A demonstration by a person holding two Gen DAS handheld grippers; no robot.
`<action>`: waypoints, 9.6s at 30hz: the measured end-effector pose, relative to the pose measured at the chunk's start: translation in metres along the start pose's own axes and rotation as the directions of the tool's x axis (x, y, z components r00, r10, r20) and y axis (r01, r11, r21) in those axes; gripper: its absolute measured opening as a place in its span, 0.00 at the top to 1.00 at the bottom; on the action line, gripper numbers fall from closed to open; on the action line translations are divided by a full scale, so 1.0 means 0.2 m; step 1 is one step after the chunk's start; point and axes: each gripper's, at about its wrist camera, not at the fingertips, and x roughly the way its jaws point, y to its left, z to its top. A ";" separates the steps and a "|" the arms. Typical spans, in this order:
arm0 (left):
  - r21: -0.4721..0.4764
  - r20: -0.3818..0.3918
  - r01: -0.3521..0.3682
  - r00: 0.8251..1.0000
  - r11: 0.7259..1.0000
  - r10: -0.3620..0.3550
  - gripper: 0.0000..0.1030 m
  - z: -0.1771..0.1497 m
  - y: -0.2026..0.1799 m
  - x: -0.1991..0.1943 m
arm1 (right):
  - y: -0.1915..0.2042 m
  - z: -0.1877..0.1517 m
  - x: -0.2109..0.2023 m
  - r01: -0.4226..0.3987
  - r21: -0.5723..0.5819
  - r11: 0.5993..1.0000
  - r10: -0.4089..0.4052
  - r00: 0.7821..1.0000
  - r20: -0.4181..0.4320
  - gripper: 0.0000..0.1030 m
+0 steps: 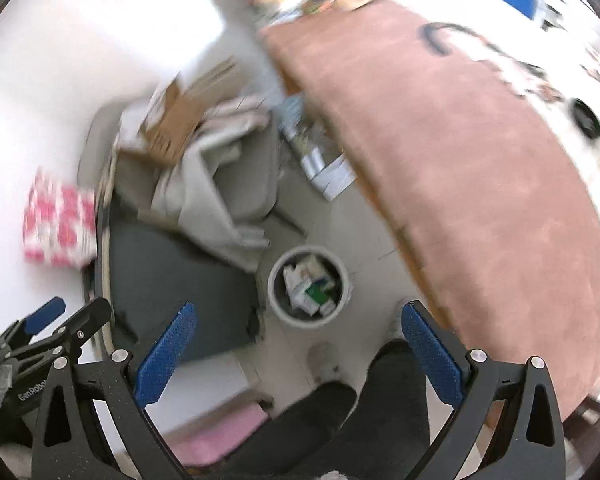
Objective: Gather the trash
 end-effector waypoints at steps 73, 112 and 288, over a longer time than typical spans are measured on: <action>0.627 -0.224 0.264 0.962 0.733 -0.155 0.18 0.77 -3.23 0.61 | -3.06 0.77 -0.06 0.272 0.658 0.703 -0.313 0.948 -0.057 0.28; 0.084 -0.211 0.314 0.933 0.946 -0.291 0.18 0.19 -0.16 0.45 | -0.42 -0.05 0.28 -0.012 0.288 0.958 0.020 0.999 -0.028 0.30; -0.164 0.068 0.421 0.907 0.892 -0.415 0.00 -0.23 0.36 -1.03 | 0.57 -0.19 -0.90 -0.288 -0.259 0.922 0.237 0.948 -0.213 0.00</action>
